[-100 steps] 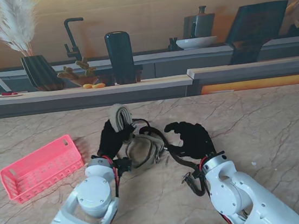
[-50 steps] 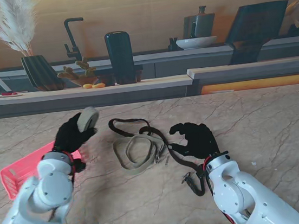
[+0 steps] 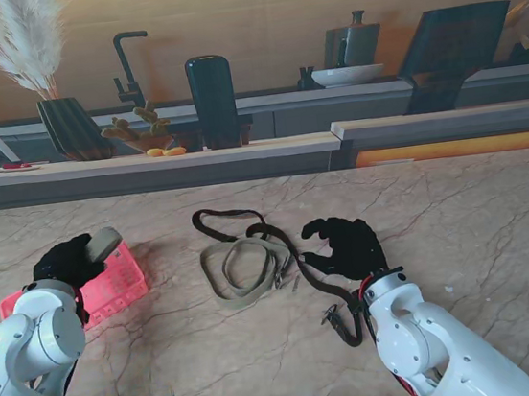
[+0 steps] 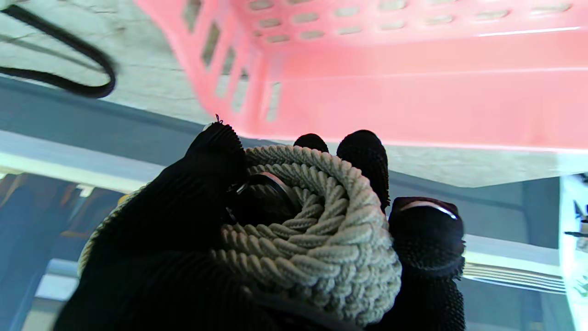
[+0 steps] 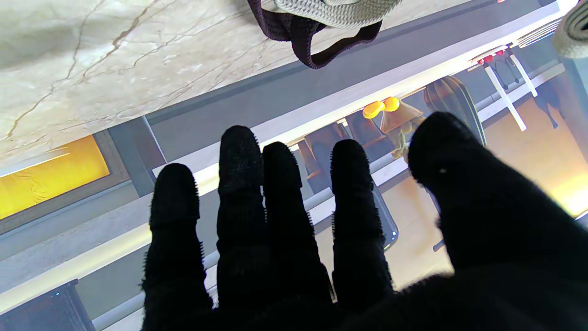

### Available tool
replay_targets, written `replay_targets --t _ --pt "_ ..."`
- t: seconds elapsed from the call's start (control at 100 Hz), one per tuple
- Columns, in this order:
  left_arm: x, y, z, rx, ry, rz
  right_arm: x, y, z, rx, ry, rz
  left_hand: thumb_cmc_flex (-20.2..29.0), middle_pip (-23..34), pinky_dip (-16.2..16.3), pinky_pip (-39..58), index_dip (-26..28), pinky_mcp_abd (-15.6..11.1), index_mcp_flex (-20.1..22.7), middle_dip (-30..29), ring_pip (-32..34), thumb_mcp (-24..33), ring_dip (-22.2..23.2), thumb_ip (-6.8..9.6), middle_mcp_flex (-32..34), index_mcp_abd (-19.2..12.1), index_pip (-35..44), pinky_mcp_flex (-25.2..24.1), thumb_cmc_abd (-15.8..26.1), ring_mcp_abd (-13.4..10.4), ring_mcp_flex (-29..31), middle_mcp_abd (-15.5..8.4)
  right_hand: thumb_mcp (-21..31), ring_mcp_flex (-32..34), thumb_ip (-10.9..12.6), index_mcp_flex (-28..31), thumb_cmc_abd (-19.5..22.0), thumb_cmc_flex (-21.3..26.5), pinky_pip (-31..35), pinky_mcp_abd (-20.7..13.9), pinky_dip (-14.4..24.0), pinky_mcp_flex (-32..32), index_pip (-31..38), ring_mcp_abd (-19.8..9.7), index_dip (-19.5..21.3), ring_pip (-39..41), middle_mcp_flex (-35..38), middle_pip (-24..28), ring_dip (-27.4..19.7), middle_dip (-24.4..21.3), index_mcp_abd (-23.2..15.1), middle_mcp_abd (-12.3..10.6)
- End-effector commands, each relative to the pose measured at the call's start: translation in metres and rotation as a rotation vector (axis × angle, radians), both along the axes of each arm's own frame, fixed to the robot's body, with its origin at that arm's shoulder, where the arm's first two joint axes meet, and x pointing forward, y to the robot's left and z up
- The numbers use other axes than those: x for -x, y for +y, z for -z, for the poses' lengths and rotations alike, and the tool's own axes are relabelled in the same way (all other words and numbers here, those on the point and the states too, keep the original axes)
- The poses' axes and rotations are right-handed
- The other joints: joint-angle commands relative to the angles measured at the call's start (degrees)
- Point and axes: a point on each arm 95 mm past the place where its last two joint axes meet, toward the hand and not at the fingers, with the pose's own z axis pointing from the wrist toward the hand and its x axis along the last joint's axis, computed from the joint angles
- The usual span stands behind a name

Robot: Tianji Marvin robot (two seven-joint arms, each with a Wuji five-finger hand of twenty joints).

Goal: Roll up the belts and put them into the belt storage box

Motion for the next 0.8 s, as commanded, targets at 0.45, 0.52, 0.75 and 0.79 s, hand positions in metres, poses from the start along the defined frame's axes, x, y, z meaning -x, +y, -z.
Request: replay_targets --t 0.45,0.52,0.75,0.79 --pt "-0.017 0.003 0.032 -0.019 0.146 -0.115 -0.003 0.002 0.002 0.003 0.018 0.007 2.2 -7.6 7.0 -18.3 1.1 6.2 8.8 -2.0 -13.2 0.6 0.7 1.48 -4.0 -2.3 2.1 -28.2 1.5 8.1 -20.3 1.6 -1.9 1.1 0.5 1.0 2.1 0.7 -1.1 -0.5 1.2 -1.4 1.8 0.4 -1.5 1.5 1.1 0.2 0.7 0.9 -1.7 0.4" --pt "-0.021 0.0 0.035 -0.012 0.142 -0.127 -0.003 0.002 0.002 0.004 0.019 0.009 1.9 -7.8 7.1 -21.1 0.1 5.5 10.1 -2.2 -15.7 1.2 0.1 1.28 -4.8 -1.5 2.3 -32.8 0.9 7.8 -24.0 1.8 -2.0 1.1 0.5 0.9 2.2 0.8 -1.1 -0.6 1.2 -1.3 1.9 0.4 -1.7 1.5 1.1 0.2 0.8 0.9 -1.7 0.4" --pt "-0.029 -0.006 0.046 -0.016 0.206 -0.154 -0.004 0.002 0.002 0.005 0.021 0.015 1.2 -7.6 4.8 -27.6 -2.7 0.6 12.4 -2.4 -22.8 1.0 -3.5 0.86 -6.2 -0.2 3.0 -43.2 0.7 5.5 -33.3 2.0 -2.3 1.1 0.4 0.8 2.4 1.0 -1.0 -0.6 1.3 -1.4 2.3 0.5 -2.1 1.6 1.1 0.2 0.8 0.9 -1.9 0.4" --pt "-0.031 -0.008 0.048 -0.016 0.213 -0.16 -0.004 0.002 0.002 0.005 0.022 0.015 1.0 -7.5 4.4 -28.3 -3.0 0.4 12.9 -2.6 -23.2 0.8 -3.9 0.8 -6.1 0.1 3.2 -44.0 0.7 5.6 -33.6 2.3 -2.3 1.1 0.4 0.8 2.4 1.0 -1.0 -0.6 1.3 -1.4 2.4 0.5 -2.2 1.6 1.1 0.2 0.8 0.9 -1.8 0.4"
